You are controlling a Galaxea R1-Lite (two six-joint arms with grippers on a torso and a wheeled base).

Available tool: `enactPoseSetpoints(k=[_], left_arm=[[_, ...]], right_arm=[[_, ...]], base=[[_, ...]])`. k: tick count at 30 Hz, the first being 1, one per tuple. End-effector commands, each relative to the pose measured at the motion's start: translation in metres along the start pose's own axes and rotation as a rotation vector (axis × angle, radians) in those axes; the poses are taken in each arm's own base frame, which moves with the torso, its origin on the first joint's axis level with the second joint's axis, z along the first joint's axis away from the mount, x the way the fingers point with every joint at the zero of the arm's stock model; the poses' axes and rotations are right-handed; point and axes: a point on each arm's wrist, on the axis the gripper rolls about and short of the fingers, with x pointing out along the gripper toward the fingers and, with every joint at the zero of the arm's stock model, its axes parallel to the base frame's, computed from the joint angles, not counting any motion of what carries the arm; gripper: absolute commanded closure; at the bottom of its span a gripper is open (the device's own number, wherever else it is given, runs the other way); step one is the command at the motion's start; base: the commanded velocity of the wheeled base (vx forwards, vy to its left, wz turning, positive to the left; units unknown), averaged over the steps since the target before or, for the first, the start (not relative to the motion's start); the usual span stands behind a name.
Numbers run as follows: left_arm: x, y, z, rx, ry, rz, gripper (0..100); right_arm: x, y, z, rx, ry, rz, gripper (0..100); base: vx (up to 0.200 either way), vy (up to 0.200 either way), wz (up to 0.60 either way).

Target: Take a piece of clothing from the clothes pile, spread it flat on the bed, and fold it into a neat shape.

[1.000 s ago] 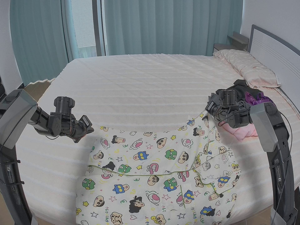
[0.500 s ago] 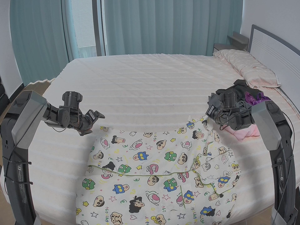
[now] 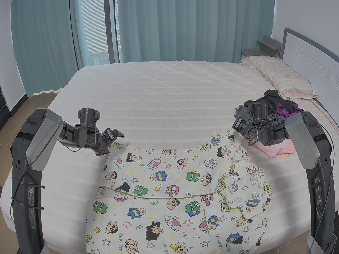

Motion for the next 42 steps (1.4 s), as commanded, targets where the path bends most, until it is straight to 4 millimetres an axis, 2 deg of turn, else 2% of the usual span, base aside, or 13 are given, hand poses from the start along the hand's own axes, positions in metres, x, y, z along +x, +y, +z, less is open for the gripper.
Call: enactPoseSetpoints(k=[1,4,5,13,23,32,38,39,42], left_arm=[[0.015,0.001,-0.009,0.007,0.021,0.001,0],[0.018,0.000,-0.009,0.007,0.023,0.000,0],[0.018,-0.001,-0.009,0.009,0.022,-0.001,100],[0.014,0.005,0.003,-0.004,-0.029,0.021,100],[0.008,-0.004,0.022,-0.022,-0.120,0.016,100],[0.009,-0.008,0.028,-0.024,-0.165,0.020,100],[0.012,-0.007,0.028,-0.027,-0.173,0.036,100],[0.013,-0.005,0.027,-0.028,-0.171,0.040,100],[0.015,-0.004,0.026,-0.028,-0.167,0.042,100]], right_arm=[[-0.002,0.000,0.000,0.000,0.002,-0.001,100],[-0.002,0.000,0.000,0.000,0.002,-0.001,100],[-0.002,0.001,0.001,0.000,0.001,0.000,100],[-0.002,0.002,0.002,-0.002,-0.005,0.004,100],[-0.002,0.007,0.011,-0.003,-0.092,0.045,100],[-0.003,0.020,0.029,0.005,-0.197,0.084,100],[0.000,0.018,0.025,0.001,-0.189,0.077,100],[0.005,0.014,0.016,-0.007,-0.172,0.066,100],[0.009,0.013,0.011,-0.023,-0.163,0.056,100]], base=[[0.000,0.000,0.00],[0.000,0.000,0.00],[0.000,0.000,0.00],[0.000,0.000,0.00],[0.000,0.000,0.00],[0.000,0.000,0.00],[0.000,0.000,0.00],[0.000,0.000,0.00],[0.000,0.000,0.00]])
